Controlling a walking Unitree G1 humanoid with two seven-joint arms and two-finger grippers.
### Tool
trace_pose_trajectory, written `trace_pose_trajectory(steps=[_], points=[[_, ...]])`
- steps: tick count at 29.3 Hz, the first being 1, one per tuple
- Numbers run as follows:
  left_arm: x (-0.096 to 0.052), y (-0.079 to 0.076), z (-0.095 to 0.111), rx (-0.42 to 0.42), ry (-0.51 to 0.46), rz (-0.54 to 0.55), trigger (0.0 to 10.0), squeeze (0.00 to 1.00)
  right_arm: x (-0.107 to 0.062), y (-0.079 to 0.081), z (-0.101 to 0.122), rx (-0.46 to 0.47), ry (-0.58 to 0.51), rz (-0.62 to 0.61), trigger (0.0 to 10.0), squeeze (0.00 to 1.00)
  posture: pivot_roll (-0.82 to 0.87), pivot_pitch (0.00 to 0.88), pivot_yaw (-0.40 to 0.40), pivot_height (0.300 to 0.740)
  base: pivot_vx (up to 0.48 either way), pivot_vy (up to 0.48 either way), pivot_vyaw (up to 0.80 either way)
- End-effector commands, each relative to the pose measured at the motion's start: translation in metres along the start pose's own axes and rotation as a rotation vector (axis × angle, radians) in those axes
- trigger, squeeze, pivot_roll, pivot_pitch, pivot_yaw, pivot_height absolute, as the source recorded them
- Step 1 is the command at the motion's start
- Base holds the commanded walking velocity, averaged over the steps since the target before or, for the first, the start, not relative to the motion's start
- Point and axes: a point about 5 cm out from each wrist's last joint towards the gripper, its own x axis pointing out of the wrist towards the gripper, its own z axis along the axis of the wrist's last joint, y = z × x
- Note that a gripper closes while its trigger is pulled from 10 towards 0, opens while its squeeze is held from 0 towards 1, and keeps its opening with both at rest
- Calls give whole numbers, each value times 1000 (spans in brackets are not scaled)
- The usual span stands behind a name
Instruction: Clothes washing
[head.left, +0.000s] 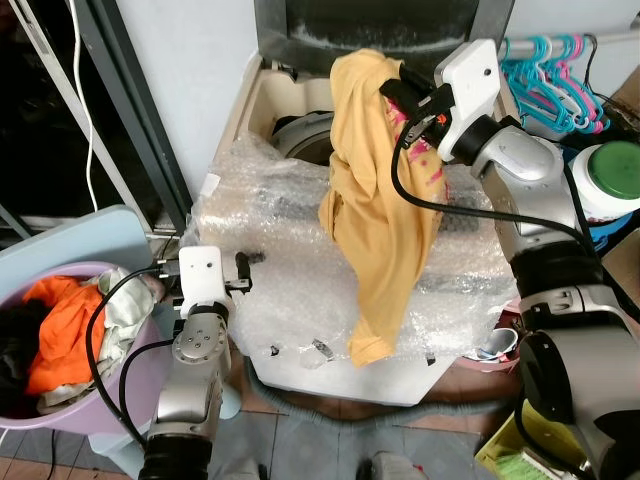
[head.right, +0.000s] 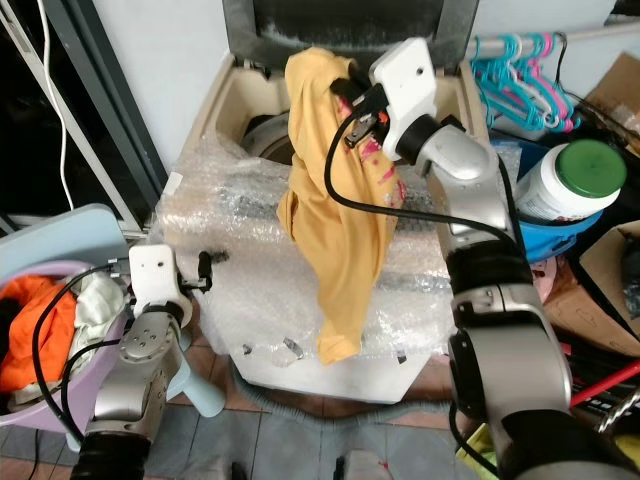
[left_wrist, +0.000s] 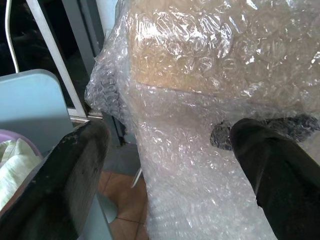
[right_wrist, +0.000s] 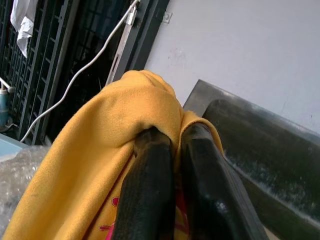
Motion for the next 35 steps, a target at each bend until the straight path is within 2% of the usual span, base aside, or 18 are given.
trace_pose_trajectory(steps=[1, 2, 4, 5, 6, 9, 12, 13, 14, 15, 16, 18, 19, 22, 26, 30, 31, 35], points=[[1, 2, -2, 9, 18, 4, 10000, 0, 8, -14, 22, -6, -41, 16, 10000, 0, -56, 0, 15, 740, 0, 0, 0], [2, 1, -2, 16, 18, -3, 10000, 0, 10, -34, 29, 19, -16, -106, 10000, 0, -55, 0, 15, 740, 0, 0, 0], [2, 0, -1, 17, 17, -4, 10000, 0, 7, -56, 35, 28, 14, -301, 10000, 0, -50, 0, 9, 740, 0, 0, 0], [2, -1, 0, 15, 14, -1, 10000, 0, -3, -80, 46, 2, 18, -533, 10000, 0, -44, 0, 3, 740, 0, 0, 0], [2, -1, 0, 14, 13, 1, 10000, 0, -6, -87, 50, 1, 11, -593, 10000, 0, -44, 0, 3, 740, 0, 0, 0], [1, 0, -2, 5, 18, 17, 10000, 0, -16, -97, 54, -13, -27, -687, 10000, 0, -40, 0, -6, 740, 0, 0, 0], [0, 1, -2, 1, 20, 23, 10000, 0, -16, -90, 40, -39, 9, -654, 10000, 0, -39, 0, -7, 740, 0, 0, 0], [0, 0, -2, 1, 19, 19, 10000, 0, -16, -79, 22, -35, 46, -599, 10000, 0, -39, 0, -6, 740, 0, 0, 0], [0, 0, -2, 1, 19, 17, 10000, 0, -15, -71, 11, -13, 61, -551, 10000, 855, -42, 0, -1, 740, 0, 0, 0], [0, 0, -2, 1, 20, 12, 10000, 0, -16, -59, -4, 13, 81, -478, 10000, 1000, -43, 0, 1, 740, 0, 0, 0], [0, 0, -2, 1, 20, 12, 10000, 0, -16, -59, -4, 13, 81, -478, 10000, 1000, -43, 0, 1, 740, 0, 0, 0], [0, -1, -2, -1, 20, 6, 10000, 0, -16, -48, -14, 10, 91, -421, 10000, 1000, -47, 0, 7, 740, 0, 0, 0], [1, -2, -2, 4, 23, -2, 10000, 0, -17, -36, -22, -47, 99, -337, 10000, 1000, -52, 0, 12, 740, 0, 0, 0], [1, -3, -2, 11, 28, -12, 10000, 0, -21, -22, -27, -117, 90, -221, 10000, 1000, -64, 0, 18, 740, 0, 0, 0], [2, -4, -2, 14, 27, -16, 10000, 0, -27, -17, -26, -153, 69, -168, 10000, 1000, -74, 0, 17, 740, 0, 0, 0], [1, -6, -2, 14, 23, -16, 10000, 0, -43, -20, -20, -84, 36, -124, 10000, 1000, -68, 0, 2, 740, 0, 0, 0], [0, -5, -3, 11, 25, -9, 10000, 0, -57, -23, -22, -1, 43, -104, 10000, 1000, -64, 0, -2, 740, 0, 0, 0], [-2, -1, -6, -6, 40, 13, 10000, 0, -85, -22, -34, 123, 104, -81, 10000, 1000, -65, 0, -2, 740, 0, 0, 0]])
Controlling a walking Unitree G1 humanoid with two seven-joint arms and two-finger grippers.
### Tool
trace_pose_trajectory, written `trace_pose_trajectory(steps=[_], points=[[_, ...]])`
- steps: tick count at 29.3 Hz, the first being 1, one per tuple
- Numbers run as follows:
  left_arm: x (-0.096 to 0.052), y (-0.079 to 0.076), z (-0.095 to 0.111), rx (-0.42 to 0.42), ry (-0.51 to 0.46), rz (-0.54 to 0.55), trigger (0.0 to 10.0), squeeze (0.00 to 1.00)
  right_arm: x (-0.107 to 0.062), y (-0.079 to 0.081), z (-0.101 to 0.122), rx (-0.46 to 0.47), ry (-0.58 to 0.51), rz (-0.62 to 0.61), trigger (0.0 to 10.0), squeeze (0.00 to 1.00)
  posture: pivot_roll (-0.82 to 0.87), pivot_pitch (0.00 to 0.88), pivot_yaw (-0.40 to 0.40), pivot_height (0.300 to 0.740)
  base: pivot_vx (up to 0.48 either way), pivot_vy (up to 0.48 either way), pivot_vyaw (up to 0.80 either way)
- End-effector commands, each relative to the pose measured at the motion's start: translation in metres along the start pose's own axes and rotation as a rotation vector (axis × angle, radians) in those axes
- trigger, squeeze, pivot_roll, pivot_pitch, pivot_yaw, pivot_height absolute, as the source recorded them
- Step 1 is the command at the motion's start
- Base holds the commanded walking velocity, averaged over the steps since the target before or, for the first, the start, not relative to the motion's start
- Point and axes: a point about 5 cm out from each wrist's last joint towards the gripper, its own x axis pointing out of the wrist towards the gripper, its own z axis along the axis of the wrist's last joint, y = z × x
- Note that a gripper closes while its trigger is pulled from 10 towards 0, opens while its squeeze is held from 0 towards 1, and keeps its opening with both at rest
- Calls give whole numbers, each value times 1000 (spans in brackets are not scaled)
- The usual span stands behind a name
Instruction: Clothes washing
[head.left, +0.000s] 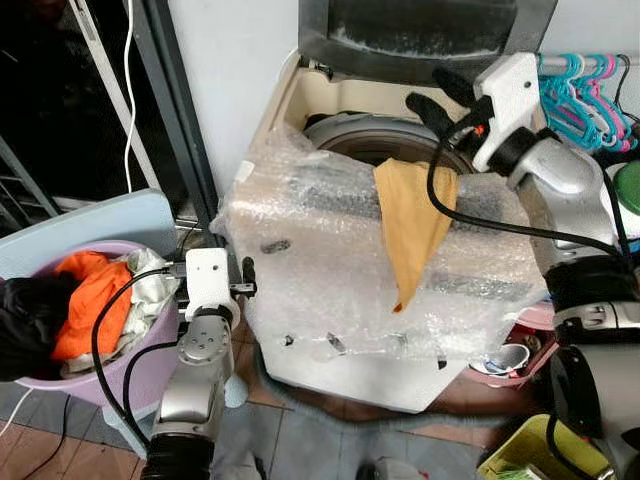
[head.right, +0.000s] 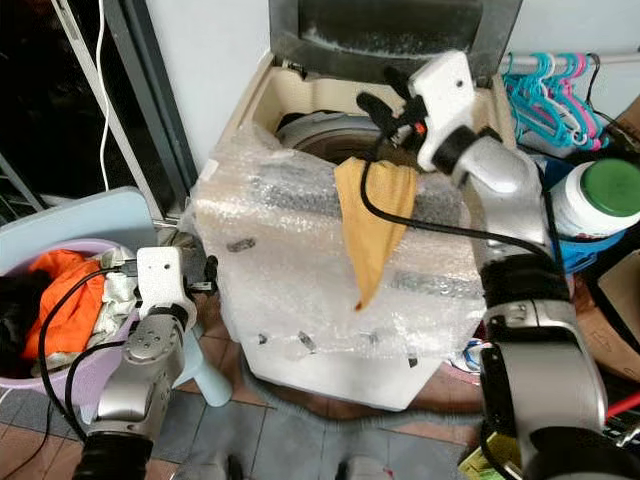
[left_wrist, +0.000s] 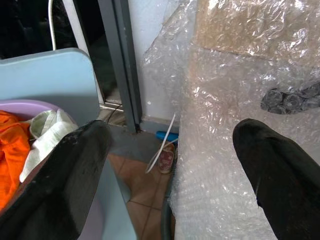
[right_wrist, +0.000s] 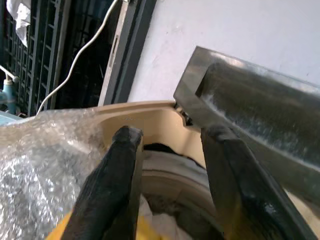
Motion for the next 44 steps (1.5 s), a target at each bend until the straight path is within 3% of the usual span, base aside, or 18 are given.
trace_pose_trajectory(steps=[1, 2, 5, 12, 13, 14, 15, 16, 17, 18, 25, 34, 38, 41, 42, 43, 44], points=[[-2, 2, 1, -7, 3, 16, 10000, 0, -14, 0, -3, 32, 22, 34, 10000, 1000, -66, 0, 0, 740, 0, 0, 0], [-1, 2, 0, -4, 4, 9, 10000, 0, -29, 8, -19, 28, 93, 74, 10000, 1000, -70, 0, 4, 740, 0, 0, 0], [0, -1, 0, 5, 6, -12, 10000, 0, -49, 31, -42, 41, 199, 172, 10000, 1000, -81, 0, 14, 740, 0, 0, 0], [3, -5, 2, 15, 4, -28, 10000, 0, -58, 52, -61, 77, 298, 193, 10000, 976, -86, 0, 20, 740, 0, 0, 0], [3, -5, 2, 15, 3, -31, 10000, 0, -53, 53, -67, 63, 323, 136, 5725, 804, -80, 0, 16, 740, 0, 0, 0], [3, -6, 2, 16, 3, -31, 10000, 0, -49, 52, -69, 48, 322, 85, 3843, 804, -80, 0, 16, 740, 0, 0, 0], [3, -5, 2, 15, 4, -29, 10000, 0, -45, 51, -70, 46, 322, 33, 0, 627, -75, 0, 13, 740, 0, 0, 0], [2, -4, 2, 14, 4, -24, 10000, 0, -41, 51, -71, 48, 318, -24, 0, 290, -69, 0, 9, 740, 0, 0, 0], [2, -4, 2, 13, 5, -19, 10000, 0, -38, 52, -71, 45, 316, -49, 0, 55, -69, 0, 9, 740, 0, 0, 0], [2, -3, 2, 12, 5, -15, 10000, 0, -35, 53, -71, 40, 312, -68, 0, 0, -67, 0, 8, 740, 0, 0, 0], [1, -2, 1, 9, 8, -7, 10000, 0, -22, 68, -73, -5, 310, -79, 0, 0, -61, 0, 1, 740, 0, 0, 0], [3, -5, 1, 9, 8, -14, 10000, 0, -13, 69, -72, -48, 313, -77, 0, 0, -68, 0, -8, 740, 0, 0, 0], [5, -6, 2, 7, 7, -10, 10000, 0, -2, 67, -66, -76, 290, -58, 0, 0, -67, 0, -12, 740, 0, 0, 0], [7, -7, 3, 6, 6, -9, 10000, 0, 21, 52, -47, -102, 241, -51, 0, 0, -72, 0, -12, 740, 0, 0, 0], [8, -8, 3, 7, 4, -12, 10000, 0, 33, 37, -34, -128, 212, -91, 0, 0, -75, 0, -12, 740, 0, 0, 0], [8, -8, 3, 7, 4, -12, 10000, 0, 33, 37, -34, -128, 212, -91, 0, 0, -75, 0, -12, 740, 0, 0, 0], [9, -9, 4, 7, 2, -13, 10000, 0, 40, 26, -22, -140, 187, -139, 0, 0, -77, 0, -13, 740, 0, 0, 0]])
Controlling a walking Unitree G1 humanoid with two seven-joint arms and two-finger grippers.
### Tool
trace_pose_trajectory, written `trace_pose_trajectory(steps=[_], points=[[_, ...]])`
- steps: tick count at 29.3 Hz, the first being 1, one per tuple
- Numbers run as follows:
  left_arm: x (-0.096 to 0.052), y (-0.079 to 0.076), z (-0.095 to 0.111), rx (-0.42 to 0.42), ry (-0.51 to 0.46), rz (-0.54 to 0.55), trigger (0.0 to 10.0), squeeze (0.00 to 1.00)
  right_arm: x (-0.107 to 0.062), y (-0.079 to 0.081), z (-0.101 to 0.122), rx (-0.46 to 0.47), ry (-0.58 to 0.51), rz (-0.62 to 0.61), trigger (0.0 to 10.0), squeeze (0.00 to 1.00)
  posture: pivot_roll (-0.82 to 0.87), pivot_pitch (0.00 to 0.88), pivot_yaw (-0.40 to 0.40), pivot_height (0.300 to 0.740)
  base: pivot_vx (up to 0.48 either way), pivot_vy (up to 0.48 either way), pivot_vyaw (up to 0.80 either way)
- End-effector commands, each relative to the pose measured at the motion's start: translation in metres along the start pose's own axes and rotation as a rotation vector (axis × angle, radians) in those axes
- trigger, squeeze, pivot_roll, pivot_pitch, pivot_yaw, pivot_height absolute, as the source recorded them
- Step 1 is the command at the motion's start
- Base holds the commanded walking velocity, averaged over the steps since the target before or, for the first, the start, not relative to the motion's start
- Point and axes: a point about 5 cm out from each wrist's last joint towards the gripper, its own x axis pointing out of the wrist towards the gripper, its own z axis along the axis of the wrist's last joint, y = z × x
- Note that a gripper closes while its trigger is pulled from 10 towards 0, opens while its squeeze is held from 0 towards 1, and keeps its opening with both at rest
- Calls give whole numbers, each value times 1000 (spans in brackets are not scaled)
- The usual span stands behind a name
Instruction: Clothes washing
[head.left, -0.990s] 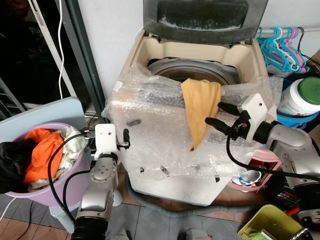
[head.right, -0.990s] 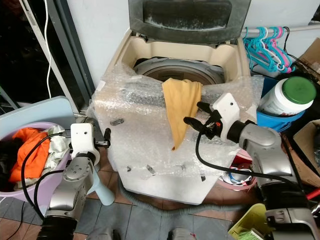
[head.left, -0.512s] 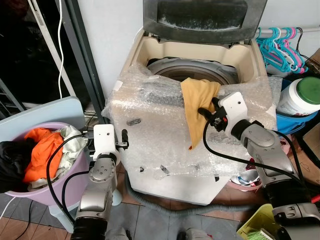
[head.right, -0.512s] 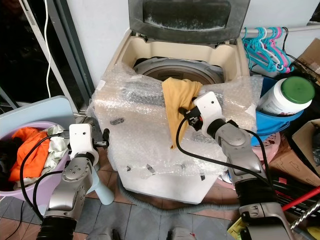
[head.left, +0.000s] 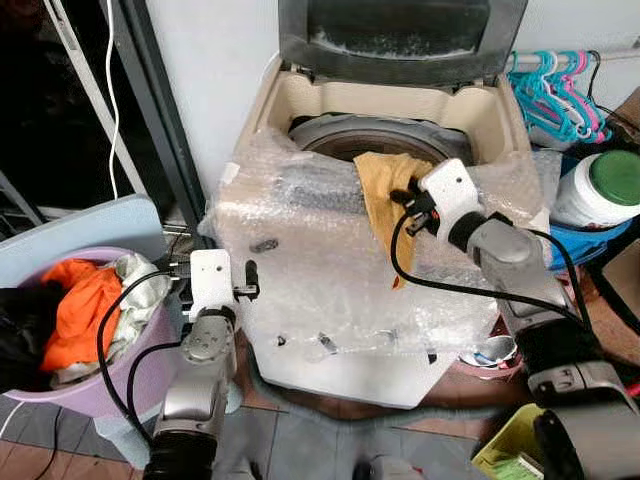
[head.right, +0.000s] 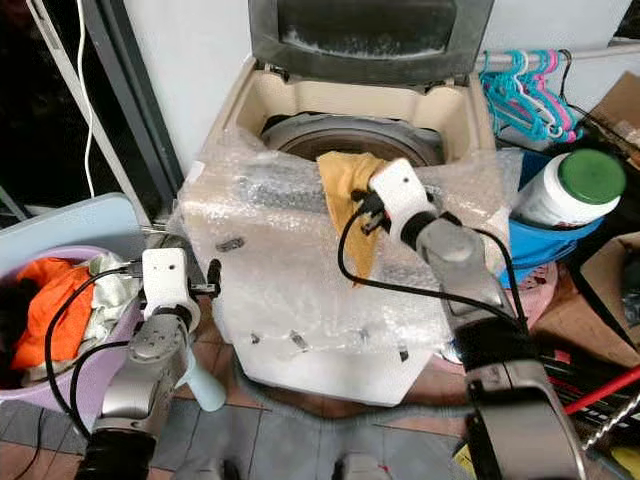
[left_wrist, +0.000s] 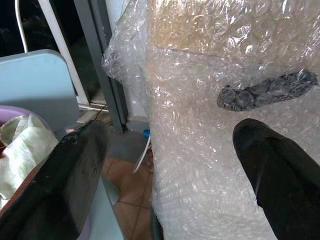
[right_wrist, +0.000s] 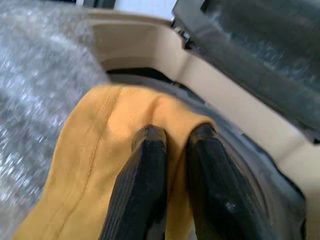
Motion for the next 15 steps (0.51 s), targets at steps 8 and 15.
trace_pose_trajectory(steps=[8, 15], points=[[3, -1, 4, -7, -20, 28, 10000, 0, 10, -86, 111, -60, -314, -412, 10000, 0, -61, 0, -32, 740, 0, 0, 0], [3, 0, 4, -16, -26, 40, 10000, 0, 14, -68, 92, -88, -337, -303, 10000, 1000, -59, 0, -34, 740, 0, 0, 0]])
